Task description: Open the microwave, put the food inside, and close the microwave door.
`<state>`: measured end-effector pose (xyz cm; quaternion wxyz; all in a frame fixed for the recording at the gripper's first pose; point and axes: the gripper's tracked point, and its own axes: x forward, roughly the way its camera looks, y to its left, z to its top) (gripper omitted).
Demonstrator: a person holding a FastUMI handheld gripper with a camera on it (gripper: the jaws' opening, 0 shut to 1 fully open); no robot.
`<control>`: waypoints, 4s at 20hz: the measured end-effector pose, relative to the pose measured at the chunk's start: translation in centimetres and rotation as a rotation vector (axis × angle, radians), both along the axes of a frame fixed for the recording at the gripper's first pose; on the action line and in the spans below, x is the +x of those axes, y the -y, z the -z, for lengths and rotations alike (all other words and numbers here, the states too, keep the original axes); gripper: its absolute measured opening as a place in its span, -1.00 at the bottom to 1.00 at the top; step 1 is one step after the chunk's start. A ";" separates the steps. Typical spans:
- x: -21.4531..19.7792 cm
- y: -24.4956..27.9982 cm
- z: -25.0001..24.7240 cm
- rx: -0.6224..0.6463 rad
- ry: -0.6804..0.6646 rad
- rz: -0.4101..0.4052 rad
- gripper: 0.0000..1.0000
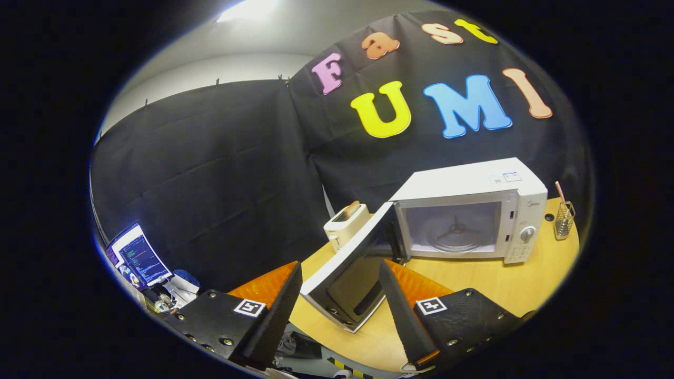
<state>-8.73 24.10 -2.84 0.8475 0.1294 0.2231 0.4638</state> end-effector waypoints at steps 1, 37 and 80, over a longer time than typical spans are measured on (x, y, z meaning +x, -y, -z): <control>0.6 1.0 0.4 -0.001 -0.006 0.018 0.78; 2.0 16.3 23.6 -0.370 -0.488 -0.035 0.78; 11.7 5.7 14.3 0.125 -0.675 0.310 -0.48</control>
